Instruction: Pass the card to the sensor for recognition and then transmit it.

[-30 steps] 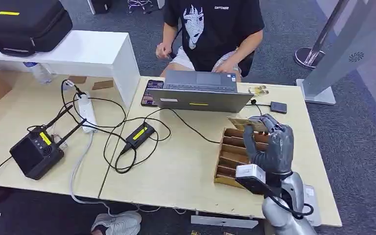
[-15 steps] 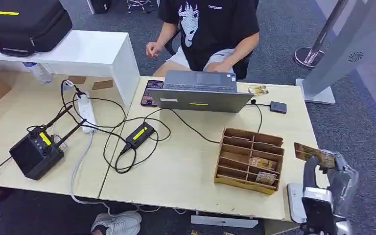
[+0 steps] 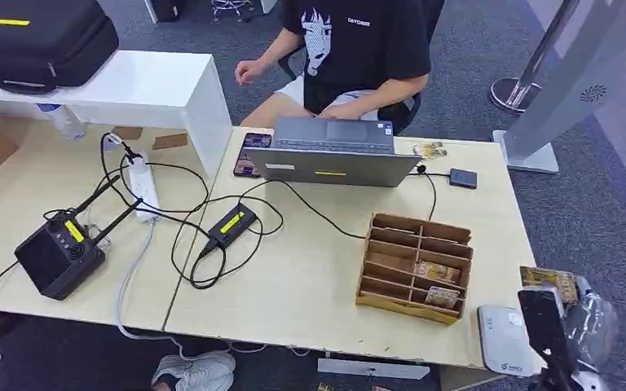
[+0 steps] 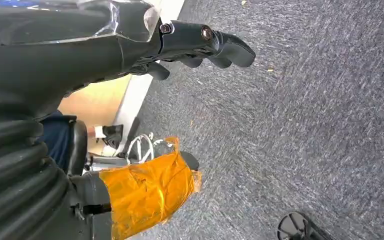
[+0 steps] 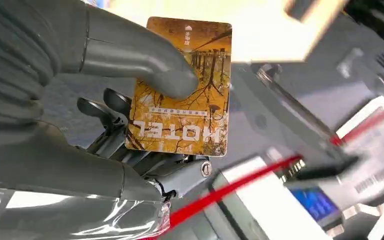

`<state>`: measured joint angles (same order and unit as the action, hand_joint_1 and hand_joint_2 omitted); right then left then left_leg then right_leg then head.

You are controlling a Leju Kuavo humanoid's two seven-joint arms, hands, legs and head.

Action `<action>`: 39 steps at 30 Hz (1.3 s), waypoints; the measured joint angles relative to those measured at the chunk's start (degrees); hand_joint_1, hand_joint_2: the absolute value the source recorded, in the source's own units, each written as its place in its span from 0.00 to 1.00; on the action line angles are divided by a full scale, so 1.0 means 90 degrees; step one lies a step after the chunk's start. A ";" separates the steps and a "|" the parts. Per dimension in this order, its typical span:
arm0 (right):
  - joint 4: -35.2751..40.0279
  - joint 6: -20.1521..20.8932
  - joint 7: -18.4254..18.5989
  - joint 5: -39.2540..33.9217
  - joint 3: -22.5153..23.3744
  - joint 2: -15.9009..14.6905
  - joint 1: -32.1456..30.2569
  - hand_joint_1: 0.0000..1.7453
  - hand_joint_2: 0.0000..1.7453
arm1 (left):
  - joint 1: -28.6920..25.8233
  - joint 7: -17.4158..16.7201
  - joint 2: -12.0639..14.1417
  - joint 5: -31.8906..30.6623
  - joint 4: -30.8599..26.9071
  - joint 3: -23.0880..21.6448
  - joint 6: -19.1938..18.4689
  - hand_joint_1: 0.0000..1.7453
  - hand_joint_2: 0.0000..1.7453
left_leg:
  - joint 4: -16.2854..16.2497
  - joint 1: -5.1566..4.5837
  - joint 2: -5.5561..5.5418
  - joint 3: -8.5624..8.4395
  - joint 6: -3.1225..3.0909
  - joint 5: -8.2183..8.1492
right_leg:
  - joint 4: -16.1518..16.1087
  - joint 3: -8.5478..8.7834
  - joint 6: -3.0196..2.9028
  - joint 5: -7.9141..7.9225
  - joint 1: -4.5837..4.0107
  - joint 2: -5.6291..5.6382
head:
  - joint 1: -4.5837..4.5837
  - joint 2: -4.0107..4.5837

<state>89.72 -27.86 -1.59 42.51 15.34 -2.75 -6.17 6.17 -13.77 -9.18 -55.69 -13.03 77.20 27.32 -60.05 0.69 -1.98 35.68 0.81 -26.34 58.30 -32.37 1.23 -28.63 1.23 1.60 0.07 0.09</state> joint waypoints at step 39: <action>0.1610 -0.0160 -0.0546 0.0457 -0.2240 -0.0330 0.0833 1.00 1.00 | 0.0002 -0.0051 0.0014 -0.0061 0.0000 0.0020 -0.0117 0.00 1.00 | 0.0005 -0.0001 0.0019 0.0001 0.0011 0.0015 | 0.0012 -0.0001 -0.0002 0.0012 0.0000 0.0019 | 0.0000 0.0000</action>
<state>104.21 -29.30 -6.51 46.62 -4.82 -5.73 1.33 6.19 -14.23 -9.05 -56.24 -13.03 77.37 26.27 -60.00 0.69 -1.81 35.69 0.91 -26.21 58.41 -32.38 1.21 -28.53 1.23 1.78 0.07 0.09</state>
